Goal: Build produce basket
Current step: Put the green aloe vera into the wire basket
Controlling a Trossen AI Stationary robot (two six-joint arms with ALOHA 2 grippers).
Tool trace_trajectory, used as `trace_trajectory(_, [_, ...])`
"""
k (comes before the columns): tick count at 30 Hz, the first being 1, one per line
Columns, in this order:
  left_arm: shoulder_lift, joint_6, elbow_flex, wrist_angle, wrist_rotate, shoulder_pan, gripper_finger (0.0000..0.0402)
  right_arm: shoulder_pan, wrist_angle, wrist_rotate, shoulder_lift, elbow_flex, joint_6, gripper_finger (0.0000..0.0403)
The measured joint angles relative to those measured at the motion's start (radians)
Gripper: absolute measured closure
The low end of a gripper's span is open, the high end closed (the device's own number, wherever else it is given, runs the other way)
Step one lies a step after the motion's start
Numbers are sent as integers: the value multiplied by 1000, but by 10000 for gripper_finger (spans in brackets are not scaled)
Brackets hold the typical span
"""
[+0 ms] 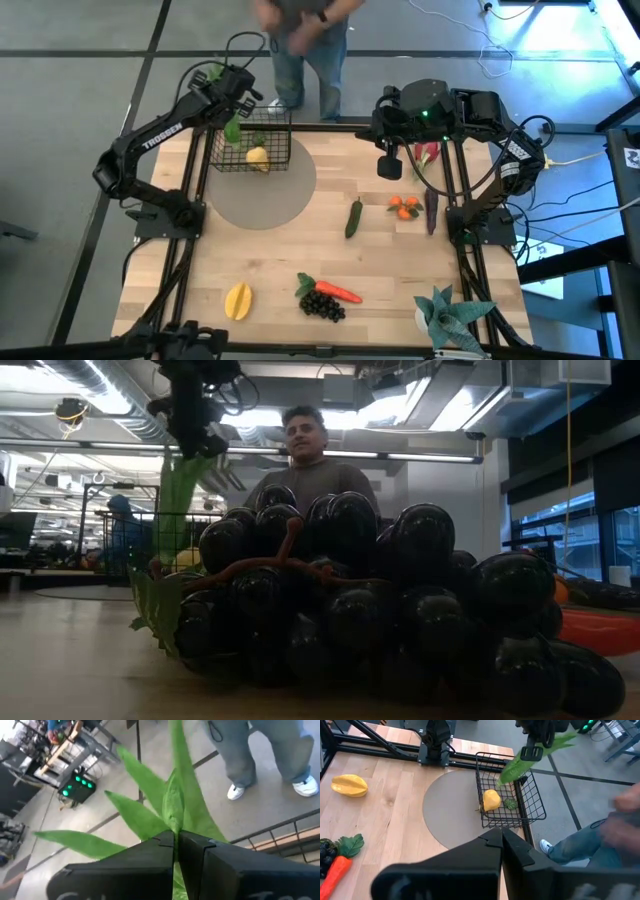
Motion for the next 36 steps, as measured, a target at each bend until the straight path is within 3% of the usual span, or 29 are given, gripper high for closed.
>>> trace_trajectory(13, [0,-67,-1,-35,117,37,401,0,0,0,0,0,-1,403])
trace_trajectory(36, [23,-88,-1,-34,137,142,401,0,-1,0,0,0,-4,403])
